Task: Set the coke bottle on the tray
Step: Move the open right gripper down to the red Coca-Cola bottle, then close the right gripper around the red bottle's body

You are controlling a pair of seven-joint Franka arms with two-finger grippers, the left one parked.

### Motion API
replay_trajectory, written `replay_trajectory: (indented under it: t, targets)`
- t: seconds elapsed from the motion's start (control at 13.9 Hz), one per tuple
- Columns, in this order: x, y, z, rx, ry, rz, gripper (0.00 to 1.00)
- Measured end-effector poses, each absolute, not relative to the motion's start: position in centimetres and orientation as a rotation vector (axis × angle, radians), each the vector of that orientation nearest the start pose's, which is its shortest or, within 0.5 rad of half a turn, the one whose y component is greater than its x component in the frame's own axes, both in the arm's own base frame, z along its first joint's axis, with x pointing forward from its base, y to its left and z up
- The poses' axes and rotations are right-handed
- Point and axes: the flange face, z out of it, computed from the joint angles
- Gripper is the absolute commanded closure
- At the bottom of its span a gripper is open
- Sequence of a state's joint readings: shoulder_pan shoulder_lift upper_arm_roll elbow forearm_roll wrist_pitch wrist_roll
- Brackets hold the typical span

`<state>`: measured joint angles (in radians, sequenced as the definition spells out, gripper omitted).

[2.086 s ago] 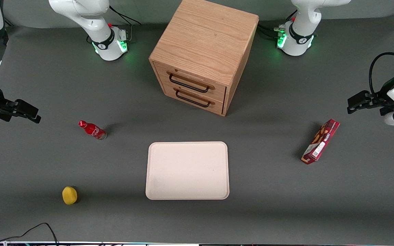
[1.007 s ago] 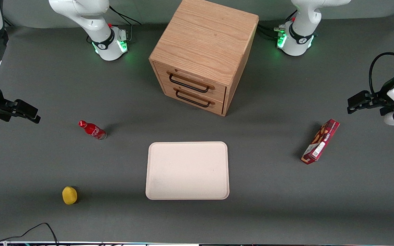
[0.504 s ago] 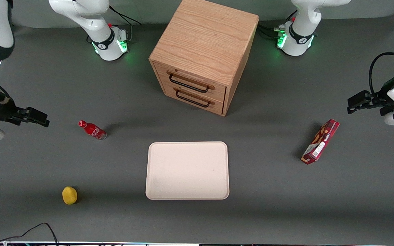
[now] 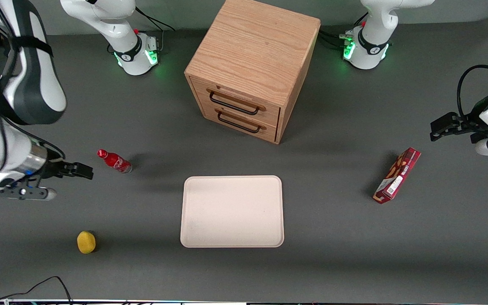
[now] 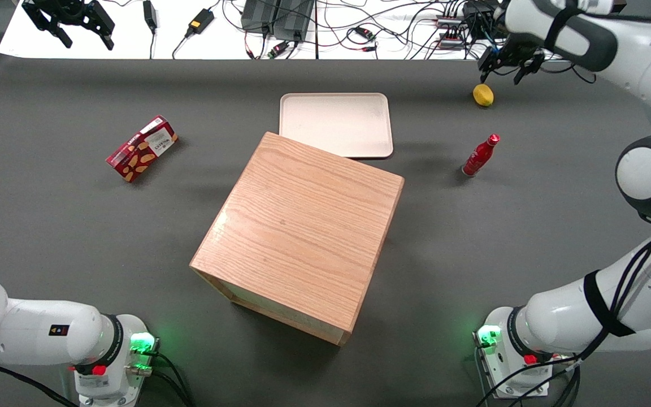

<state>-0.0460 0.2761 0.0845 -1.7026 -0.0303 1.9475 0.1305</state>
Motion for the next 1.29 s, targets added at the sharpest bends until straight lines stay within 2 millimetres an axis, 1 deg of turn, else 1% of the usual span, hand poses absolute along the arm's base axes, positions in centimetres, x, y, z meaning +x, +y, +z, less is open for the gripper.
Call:
replay_trajectory:
  t: [0.07,0.14,0.36,0.5,0.72,0.86,0.94,1.01,1.08,1.15,1.29]
  targets:
    - [63.6,1.8,41.9,-3.145,0.131,0.061,0.00]
    - [63.5,1.8,41.4,-3.145,0.131,0.071,0.00]
    - [63.1,1.9,40.3,-3.145,0.128,0.042,0.00]
    - [61.9,2.0,39.2,-3.145,0.124,0.002,0.00]
    - [59.1,2.1,38.0,-3.150,0.117,0.027,0.01]
    - [57.5,2.2,37.4,-3.153,0.115,0.030,0.04]
    - [56.8,2.2,36.9,-3.154,0.114,0.016,0.05]
    - [56.2,2.1,36.2,-3.153,0.114,-0.001,0.09]
    - [55.6,2.0,35.5,-3.152,0.117,-0.012,0.10]
    - [55.2,1.7,34.8,-3.152,0.123,-0.016,0.17]
    - [54.6,1.2,33.8,-3.152,0.137,-0.002,0.19]
